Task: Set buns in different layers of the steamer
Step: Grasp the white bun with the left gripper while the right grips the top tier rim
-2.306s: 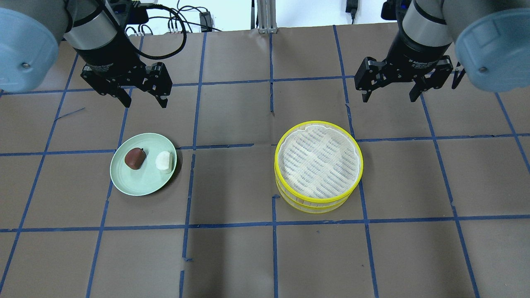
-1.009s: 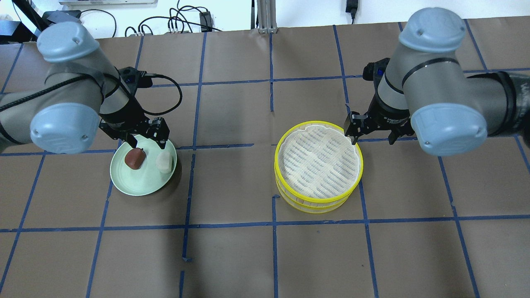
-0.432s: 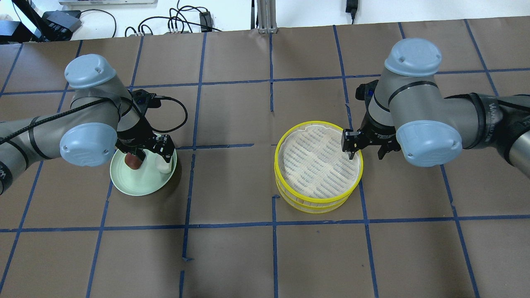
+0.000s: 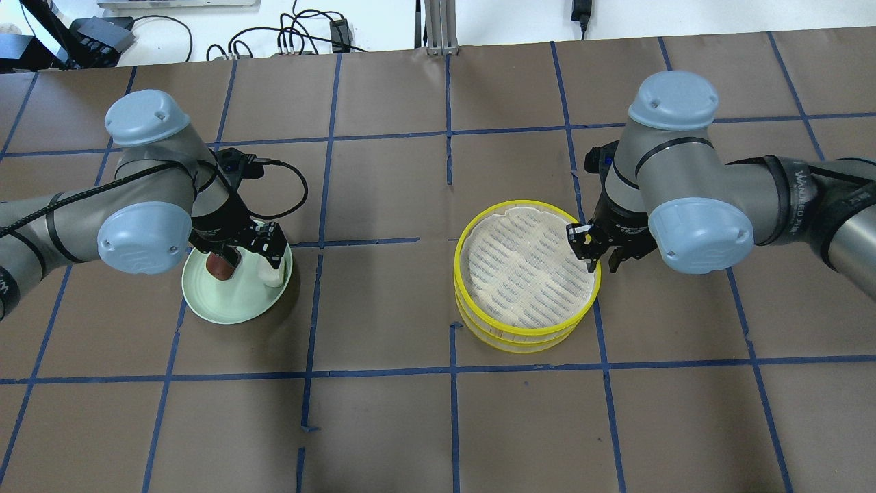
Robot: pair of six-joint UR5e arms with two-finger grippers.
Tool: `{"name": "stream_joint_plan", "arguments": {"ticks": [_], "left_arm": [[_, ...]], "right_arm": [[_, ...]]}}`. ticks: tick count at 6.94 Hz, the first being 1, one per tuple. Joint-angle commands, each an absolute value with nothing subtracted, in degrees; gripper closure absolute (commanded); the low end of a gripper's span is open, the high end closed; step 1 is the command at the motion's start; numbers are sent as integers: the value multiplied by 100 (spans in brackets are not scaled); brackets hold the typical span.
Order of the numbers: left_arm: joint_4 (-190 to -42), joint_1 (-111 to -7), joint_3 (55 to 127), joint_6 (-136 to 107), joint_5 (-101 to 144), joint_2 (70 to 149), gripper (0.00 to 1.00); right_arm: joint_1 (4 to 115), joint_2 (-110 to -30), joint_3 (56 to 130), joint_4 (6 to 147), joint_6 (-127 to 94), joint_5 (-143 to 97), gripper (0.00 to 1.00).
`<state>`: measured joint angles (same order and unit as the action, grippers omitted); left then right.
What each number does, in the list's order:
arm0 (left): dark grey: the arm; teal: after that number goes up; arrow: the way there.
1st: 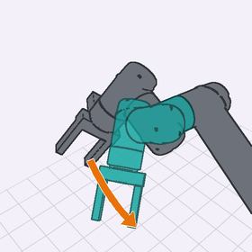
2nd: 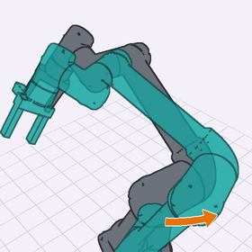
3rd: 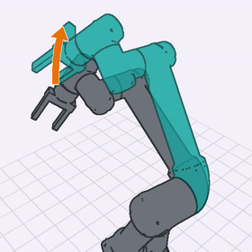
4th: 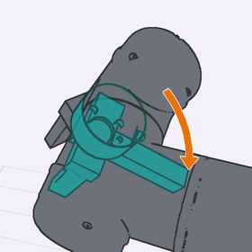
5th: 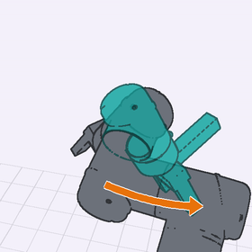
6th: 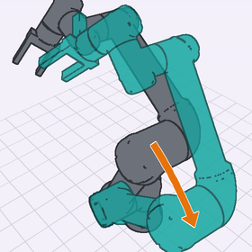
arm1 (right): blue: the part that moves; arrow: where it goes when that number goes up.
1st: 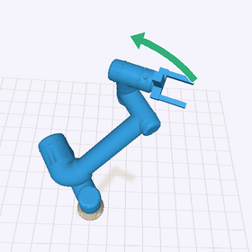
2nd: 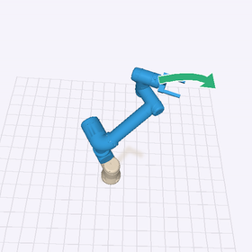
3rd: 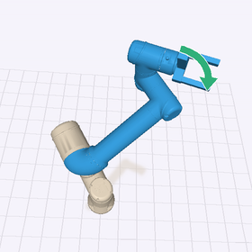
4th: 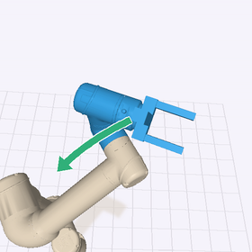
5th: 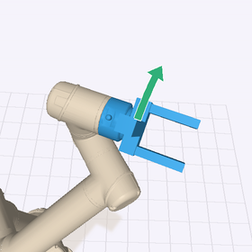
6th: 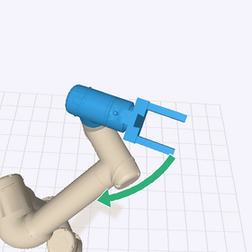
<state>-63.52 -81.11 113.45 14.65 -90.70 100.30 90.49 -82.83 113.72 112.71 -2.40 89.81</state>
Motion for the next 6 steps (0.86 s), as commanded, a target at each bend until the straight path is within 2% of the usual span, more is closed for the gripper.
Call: {"name": "stream_joint_plan", "arguments": {"ticks": [1, 3, 4, 6], "left_arm": [[-6337, -7998, 11347, 1555, -9070, 10046, 22], [-6241, -7998, 11417, 1547, -9070, 10247, 26], [-6214, -8007, 11426, 1538, -9053, 10379, 35], [-6205, -8007, 11426, 1486, -9009, 10555, 39]], "right_arm": [[9062, -8279, 11338, 11267, -246, 8974, 92], [9062, -8341, 11303, 11241, -264, 8974, 92], [9070, -8367, 11242, 11206, -264, 8965, 92], [9088, -8551, 10752, 10515, -255, 8965, 92]]}}
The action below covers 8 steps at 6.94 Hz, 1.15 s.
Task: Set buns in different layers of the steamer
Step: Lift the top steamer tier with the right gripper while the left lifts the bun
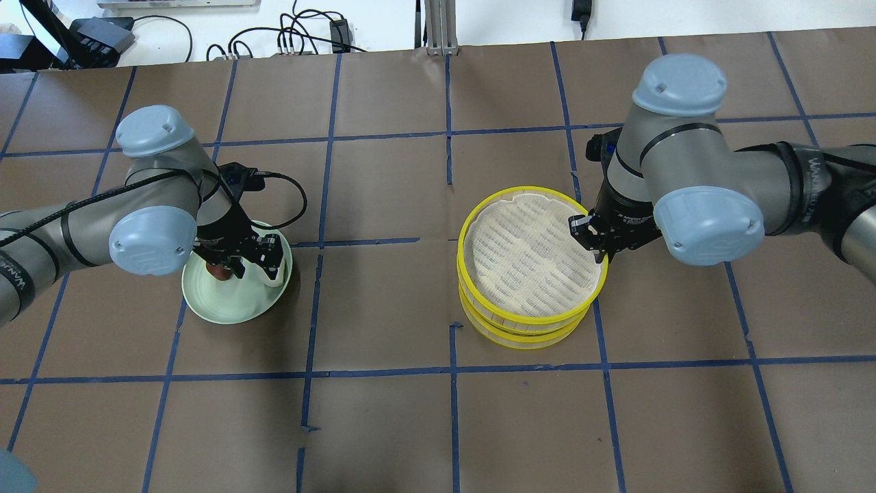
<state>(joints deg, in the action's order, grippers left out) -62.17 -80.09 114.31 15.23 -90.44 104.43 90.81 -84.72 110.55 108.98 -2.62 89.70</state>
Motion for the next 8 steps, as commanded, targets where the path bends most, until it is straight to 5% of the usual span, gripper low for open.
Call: {"name": "stream_joint_plan", "arguments": {"ticks": [1, 3, 6, 8], "left_arm": [[-6196, -8007, 11417, 1424, -9009, 10669, 41], [-6188, -8016, 11391, 1406, -9000, 10705, 47], [-6196, -8016, 11364, 1415, -9070, 10696, 83], [-6188, -8016, 11277, 1450, -9079, 10504, 88]], "right_arm": [[9044, -8587, 10523, 10251, -237, 8974, 92], [8965, -8587, 10144, 9889, -220, 8974, 91], [8816, -8587, 9914, 9642, -141, 8974, 91], [8737, -8587, 9696, 9336, 103, 9000, 90]]}}
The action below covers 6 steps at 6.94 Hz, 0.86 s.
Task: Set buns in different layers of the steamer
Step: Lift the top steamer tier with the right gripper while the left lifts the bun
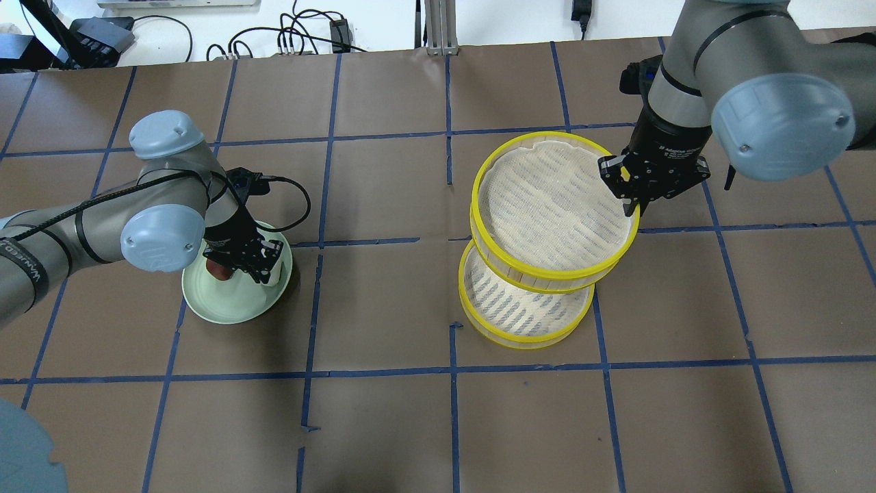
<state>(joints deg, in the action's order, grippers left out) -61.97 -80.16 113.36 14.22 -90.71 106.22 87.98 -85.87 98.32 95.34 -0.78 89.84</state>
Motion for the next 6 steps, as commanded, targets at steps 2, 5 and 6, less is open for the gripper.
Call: {"name": "stream_joint_plan", "arguments": {"ticks": [2, 5, 6], "left_arm": [[-6737, -8417, 10665, 926, -9053, 10267, 88], [-6953, -9786, 10038, -1188, -7923, 10292, 88], [-6735, -10278, 10055, -1743, -7153, 10396, 88]], "right_arm": [[8246, -8823, 9633, 8983, 778, 9009, 89], [7893, -8851, 9650, 8859, 1343, 9429, 89], [7866, -8851, 9650, 8851, 1432, 9448, 89]]}}
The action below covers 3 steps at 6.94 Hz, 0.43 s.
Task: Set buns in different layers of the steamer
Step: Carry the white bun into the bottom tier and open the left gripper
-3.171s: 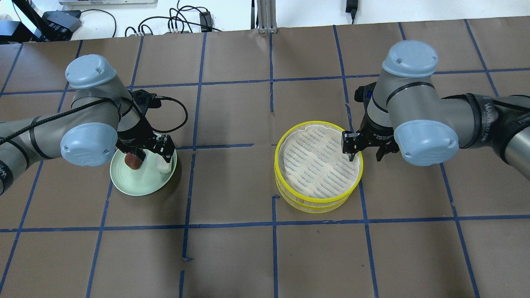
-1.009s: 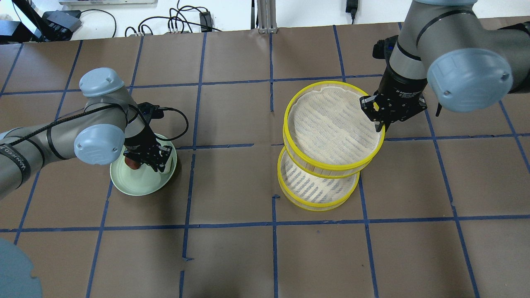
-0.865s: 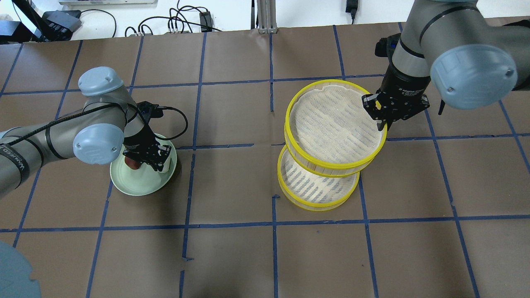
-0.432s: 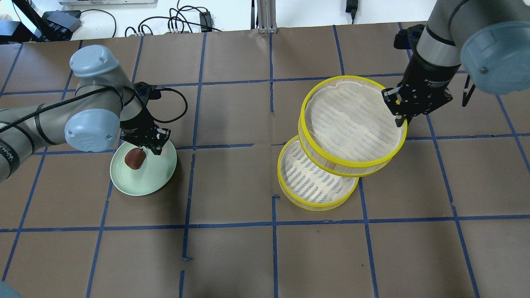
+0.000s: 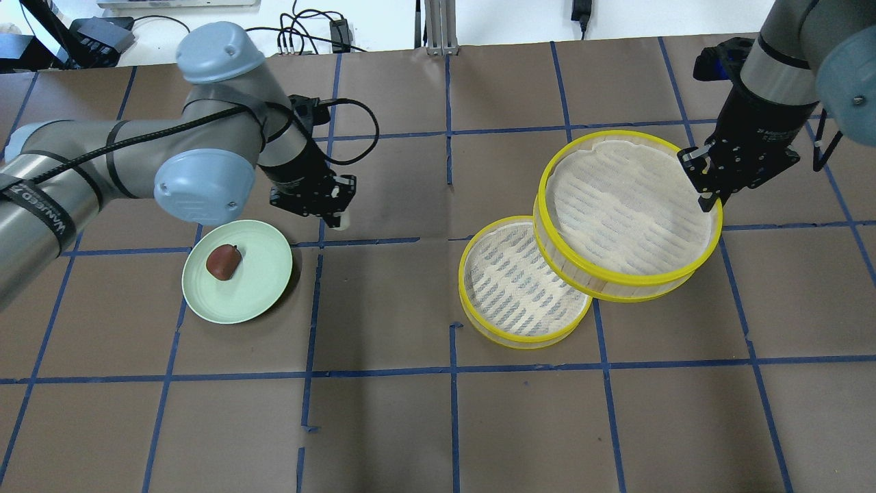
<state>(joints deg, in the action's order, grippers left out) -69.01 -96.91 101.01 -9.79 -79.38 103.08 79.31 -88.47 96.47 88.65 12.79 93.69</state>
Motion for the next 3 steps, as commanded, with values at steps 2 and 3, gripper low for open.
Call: {"name": "stream_joint_plan", "arguments": {"ticks": [2, 3], "left_arm": [[-5526, -11219, 10037, -2694, -6820, 11088, 88], [-5354, -11372, 10037, -2811, -6838, 11335, 83]], "right_arm": [[7857, -8859, 9642, 8771, 1441, 9448, 89], [7866, -8859, 9642, 8789, 1441, 9448, 89]]}}
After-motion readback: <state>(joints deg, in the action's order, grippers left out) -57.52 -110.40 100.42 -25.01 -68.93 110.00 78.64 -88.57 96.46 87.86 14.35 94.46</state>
